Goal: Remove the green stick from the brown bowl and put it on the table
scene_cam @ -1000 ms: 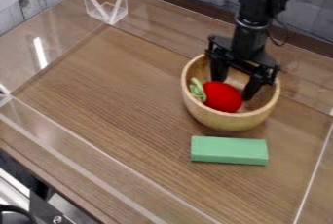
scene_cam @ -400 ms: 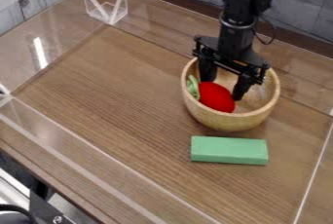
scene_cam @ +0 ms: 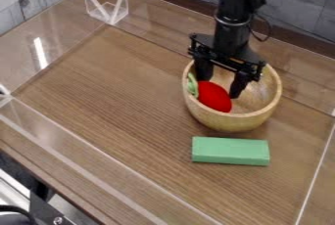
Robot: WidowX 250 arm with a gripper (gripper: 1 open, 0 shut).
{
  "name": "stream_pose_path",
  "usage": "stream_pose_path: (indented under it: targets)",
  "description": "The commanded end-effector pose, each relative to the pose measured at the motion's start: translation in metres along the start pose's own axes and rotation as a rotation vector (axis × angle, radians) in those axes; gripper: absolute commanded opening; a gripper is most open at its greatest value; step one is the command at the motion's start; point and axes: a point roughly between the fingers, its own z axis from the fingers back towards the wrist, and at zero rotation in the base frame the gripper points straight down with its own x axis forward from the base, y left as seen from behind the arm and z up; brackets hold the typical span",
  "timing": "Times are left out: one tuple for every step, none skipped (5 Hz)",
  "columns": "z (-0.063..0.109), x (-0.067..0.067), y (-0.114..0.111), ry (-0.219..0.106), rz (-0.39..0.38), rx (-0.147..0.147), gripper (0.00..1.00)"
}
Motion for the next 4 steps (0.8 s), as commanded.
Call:
stream_pose_path:
  targets:
    - [0.035, 0.010, 0.006, -0.074, 0.013, -0.003, 0.00]
    - [0.047, 0.012, 0.008, -0.078, 0.014, -0.006, 0.00]
    - [0.050, 0.010, 0.020, -0.081, 0.059, -0.003, 0.00]
    - [0.052, 0.008, 0.032, -0.083, 0.105, 0.001, 0.00]
